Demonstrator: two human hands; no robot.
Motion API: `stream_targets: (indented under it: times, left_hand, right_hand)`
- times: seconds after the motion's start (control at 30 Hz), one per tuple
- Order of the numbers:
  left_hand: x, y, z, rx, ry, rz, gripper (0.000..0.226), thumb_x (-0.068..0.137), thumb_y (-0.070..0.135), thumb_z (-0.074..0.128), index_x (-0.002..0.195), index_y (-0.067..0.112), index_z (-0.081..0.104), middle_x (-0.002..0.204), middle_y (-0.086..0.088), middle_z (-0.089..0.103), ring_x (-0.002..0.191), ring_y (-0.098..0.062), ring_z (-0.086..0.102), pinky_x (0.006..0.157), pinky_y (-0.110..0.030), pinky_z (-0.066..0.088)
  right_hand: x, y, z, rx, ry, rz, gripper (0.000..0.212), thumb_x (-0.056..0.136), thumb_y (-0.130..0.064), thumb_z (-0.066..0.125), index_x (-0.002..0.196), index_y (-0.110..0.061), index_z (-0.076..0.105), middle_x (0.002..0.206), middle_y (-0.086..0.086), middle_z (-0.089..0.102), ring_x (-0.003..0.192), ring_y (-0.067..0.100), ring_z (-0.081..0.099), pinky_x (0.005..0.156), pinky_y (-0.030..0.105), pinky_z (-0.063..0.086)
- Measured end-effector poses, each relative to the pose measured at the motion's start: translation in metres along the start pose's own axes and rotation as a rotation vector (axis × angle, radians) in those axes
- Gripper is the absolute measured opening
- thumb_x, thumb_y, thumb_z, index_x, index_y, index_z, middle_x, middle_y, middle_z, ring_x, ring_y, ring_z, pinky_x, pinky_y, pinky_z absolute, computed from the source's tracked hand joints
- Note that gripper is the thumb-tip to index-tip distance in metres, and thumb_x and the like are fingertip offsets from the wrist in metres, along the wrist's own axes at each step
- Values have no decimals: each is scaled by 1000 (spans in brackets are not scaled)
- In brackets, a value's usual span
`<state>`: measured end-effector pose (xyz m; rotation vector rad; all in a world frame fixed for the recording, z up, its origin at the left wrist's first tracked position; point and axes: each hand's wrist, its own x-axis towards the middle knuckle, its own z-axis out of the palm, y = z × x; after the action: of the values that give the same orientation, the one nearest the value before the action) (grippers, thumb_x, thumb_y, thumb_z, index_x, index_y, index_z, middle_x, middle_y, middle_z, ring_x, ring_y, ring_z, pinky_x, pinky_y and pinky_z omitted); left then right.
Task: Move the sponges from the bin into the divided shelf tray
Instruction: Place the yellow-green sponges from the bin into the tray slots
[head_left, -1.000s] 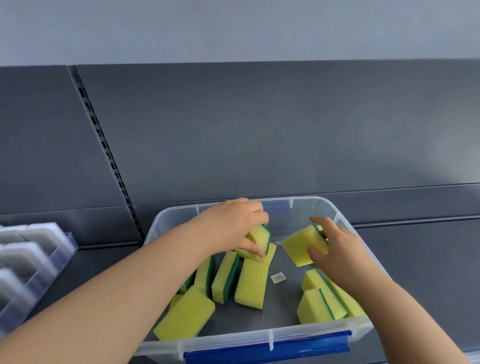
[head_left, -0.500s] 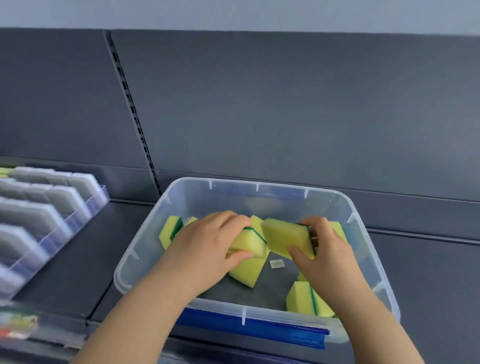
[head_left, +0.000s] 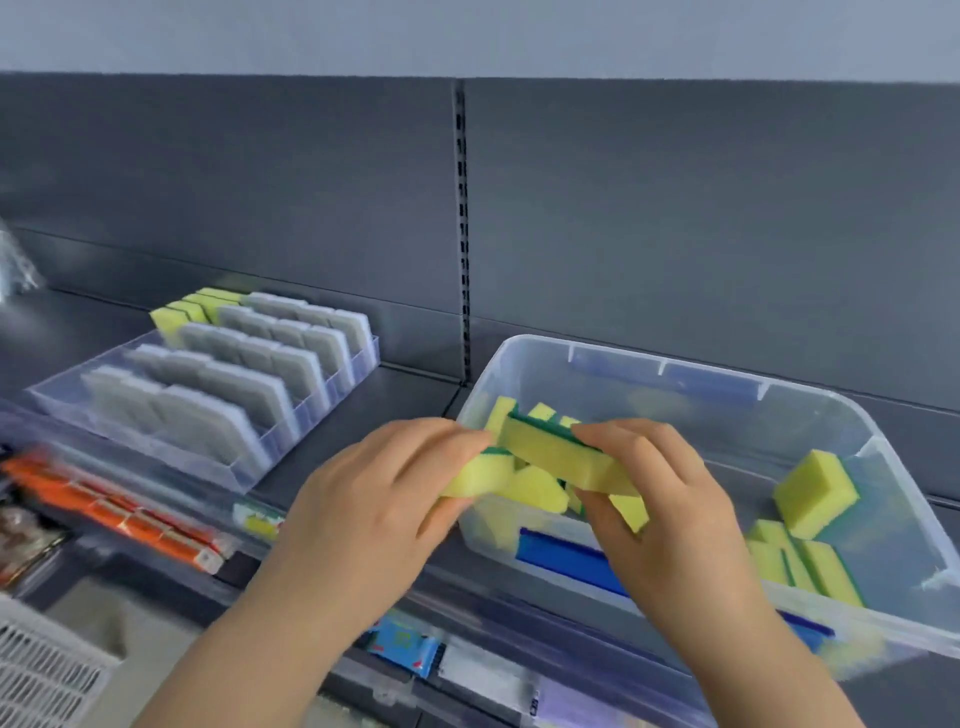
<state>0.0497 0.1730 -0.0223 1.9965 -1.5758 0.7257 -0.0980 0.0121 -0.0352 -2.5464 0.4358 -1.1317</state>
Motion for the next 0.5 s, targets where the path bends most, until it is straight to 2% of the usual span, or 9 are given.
stream_targets:
  times: [0.1,0.2,0.23,0.33,0.4,0.5]
  left_hand:
    - [-51,-35,-47,-4,-2,-101,39,83,29,56,121,25,53,112,9,56,99,-9,54,82,-20,44]
    - [-109,-70,-83,-3,-5,-216,41,81,21,67,121,21,58,112,8,57,100,-8,53,91,-14,35]
    - [-127,-80,-93,3,-10,-242,41,79,19,69,119,19,60,112,8,56,100,-8,53,91,-13,34]
    - [-174,-111,-117,29,-22,-325,36,82,31,59,115,19,63,110,9,58,99,-8,54,88,-15,37]
    - [-195,-134,-130,64,-4,-383,33,81,32,68,111,17,66,105,5,63,98,-9,55,86,-15,38]
    - [-213,-166,-145,80,43,-442,42,65,19,80,105,13,67,100,3,64,96,-7,53,88,-9,33]
  right_hand:
    - [-5,-64,31,43,1,-71,51,71,-6,70,116,-24,53,108,-3,57,100,13,52,90,10,34]
    - [-18,-124,70,126,-21,-118,45,72,-12,64,115,-23,53,109,-8,52,101,9,50,92,9,34]
    - [-23,-141,84,138,-38,-129,45,72,-12,64,114,-23,53,109,-7,52,101,10,51,91,10,35]
    - [-34,-186,125,157,-90,-178,44,71,-12,66,112,-23,53,109,-6,51,99,12,53,87,14,40]
    - [-34,-209,144,174,-120,-204,46,70,-12,67,112,-24,52,110,-9,49,99,10,52,86,12,39]
    - [-22,-230,164,188,-121,-194,45,71,-13,66,112,-25,52,109,-12,48,99,7,52,86,9,38]
